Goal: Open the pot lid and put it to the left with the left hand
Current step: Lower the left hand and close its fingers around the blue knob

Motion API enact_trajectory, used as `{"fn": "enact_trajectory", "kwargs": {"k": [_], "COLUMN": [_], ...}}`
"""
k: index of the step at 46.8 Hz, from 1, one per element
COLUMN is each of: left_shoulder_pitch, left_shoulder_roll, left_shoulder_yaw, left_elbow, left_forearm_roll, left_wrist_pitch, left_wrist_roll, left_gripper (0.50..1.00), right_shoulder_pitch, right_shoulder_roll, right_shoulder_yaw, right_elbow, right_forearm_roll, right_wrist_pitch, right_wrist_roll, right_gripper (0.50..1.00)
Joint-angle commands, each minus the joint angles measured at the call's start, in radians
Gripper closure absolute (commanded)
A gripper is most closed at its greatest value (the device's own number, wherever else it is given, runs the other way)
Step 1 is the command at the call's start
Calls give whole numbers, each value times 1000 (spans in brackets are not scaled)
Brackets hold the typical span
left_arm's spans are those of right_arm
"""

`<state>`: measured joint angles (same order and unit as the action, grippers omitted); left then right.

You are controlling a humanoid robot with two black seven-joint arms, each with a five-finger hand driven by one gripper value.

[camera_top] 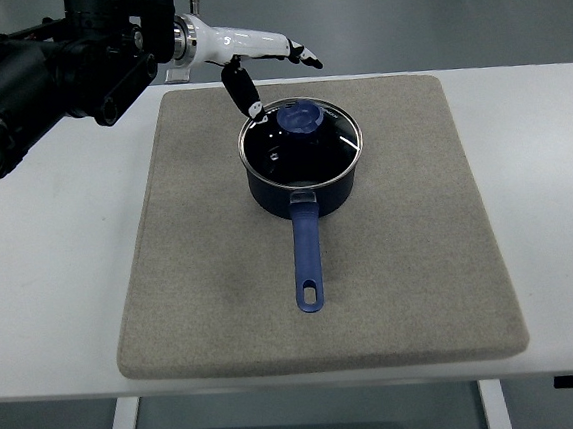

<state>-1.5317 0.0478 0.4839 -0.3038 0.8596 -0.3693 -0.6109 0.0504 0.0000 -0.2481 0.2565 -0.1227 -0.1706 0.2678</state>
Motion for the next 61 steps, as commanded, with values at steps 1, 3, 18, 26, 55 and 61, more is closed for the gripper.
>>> {"fn": "enact_trajectory", "kwargs": {"k": [1,3,18,26,55,61], "left_shoulder_pitch": [-16,-19,-33,-34,-42,-44], "left_shoulder_roll": [3,1,3,0,-22,-23], "left_shoulder_yaw": [1,1,2,12,15,15], "left_elbow": [-26,-37,-77,-77,-77,-75], "left_forearm_roll": [2,5,87,114,171,173], "left_wrist_pitch": [1,0,0,1,1,4], "left_wrist_roll": [0,0,0,0,0,0], "left_gripper": [514,514,514,525,675,724], "right_shoulder_pitch": [12,12,25,28,28,28], "right_shoulder_roll": [0,0,0,0,0,0], "right_shoulder_yaw": [0,0,-2,-2,-2,-2], "right_elbow": [0,0,0,0,1,0], "right_forearm_roll": [0,0,-2,-2,-2,-2], "right_wrist_pitch": [0,0,0,0,-3,-3], "right_wrist_roll": [-1,-2,-2,-2,-2,-2], "right_gripper": [579,579,576,576,576,576]}}
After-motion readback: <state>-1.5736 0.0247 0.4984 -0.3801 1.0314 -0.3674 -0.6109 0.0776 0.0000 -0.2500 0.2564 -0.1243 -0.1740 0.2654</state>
